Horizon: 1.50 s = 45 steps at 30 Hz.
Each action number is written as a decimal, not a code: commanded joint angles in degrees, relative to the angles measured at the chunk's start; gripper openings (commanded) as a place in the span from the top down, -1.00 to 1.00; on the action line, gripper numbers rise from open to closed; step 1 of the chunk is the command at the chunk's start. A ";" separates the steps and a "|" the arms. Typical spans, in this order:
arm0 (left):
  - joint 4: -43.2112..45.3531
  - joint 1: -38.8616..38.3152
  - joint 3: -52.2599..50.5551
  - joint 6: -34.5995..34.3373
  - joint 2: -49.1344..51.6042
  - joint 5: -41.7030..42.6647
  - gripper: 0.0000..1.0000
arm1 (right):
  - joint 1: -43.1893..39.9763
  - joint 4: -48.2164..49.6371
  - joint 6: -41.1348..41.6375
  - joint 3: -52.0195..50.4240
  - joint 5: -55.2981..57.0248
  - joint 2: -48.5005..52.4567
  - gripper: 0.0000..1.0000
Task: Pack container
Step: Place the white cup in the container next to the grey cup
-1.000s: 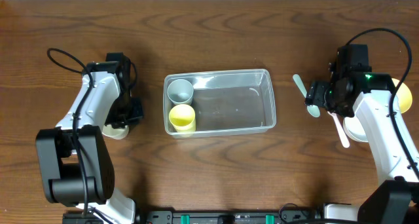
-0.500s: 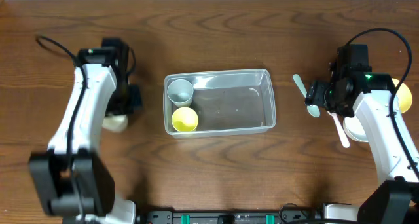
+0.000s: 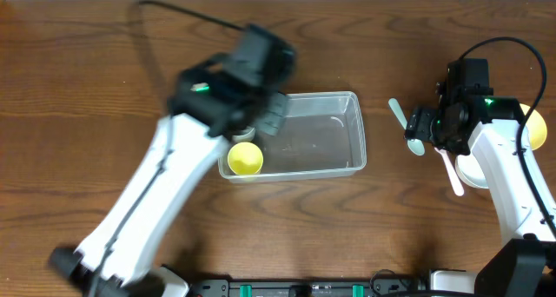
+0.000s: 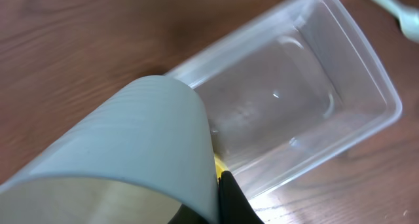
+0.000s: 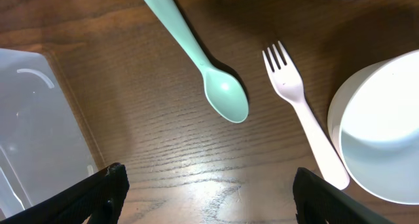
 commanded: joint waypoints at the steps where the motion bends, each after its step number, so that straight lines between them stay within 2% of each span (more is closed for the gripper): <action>1: 0.79 -2.75 -0.42 6.36 6.23 0.00 0.88 | -0.26 -0.04 -0.44 -0.02 0.57 -0.68 -0.64; 9: 1.90 -2.86 -0.42 6.47 17.70 0.00 0.88 | -0.26 0.00 -0.44 -0.02 0.57 -0.68 -0.64; 21: 4.02 0.72 -0.44 6.47 24.37 -0.02 0.88 | -0.26 -0.02 -0.44 -0.02 0.57 -0.68 -0.64; 22: 4.26 1.27 -0.52 6.47 24.41 -0.04 0.85 | -0.26 -0.04 -0.44 -0.02 0.57 -0.68 -0.64; 25: 4.44 2.80 -0.52 6.47 24.41 -0.04 0.45 | -0.26 -0.04 -0.44 -0.02 0.57 -0.68 -0.64; 29: 4.15 3.96 -0.52 6.49 24.26 -0.04 0.06 | -0.26 -0.04 -0.44 -0.02 0.57 -0.68 -0.65; 33: 2.80 3.61 0.39 6.67 22.64 -0.07 -0.11 | -0.26 -0.09 -0.44 -0.02 0.57 -0.68 -0.66; 41: 0.48 3.13 2.75 6.01 9.49 -0.09 -0.14 | -0.26 -0.20 -0.46 -0.02 0.59 -0.68 -0.73; 42: 0.13 3.52 2.75 5.73 6.86 -0.13 -0.14 | -0.26 -0.20 -0.44 -0.02 0.57 -0.68 -0.72; 44: -0.61 4.57 2.75 4.61 2.56 -1.01 -0.14 | -0.26 0.11 -0.44 -0.02 0.57 -0.68 -0.29; 45: -1.05 5.29 2.75 4.59 0.57 -1.16 -0.14 | -0.26 0.52 -0.44 -0.02 0.55 -0.70 -0.19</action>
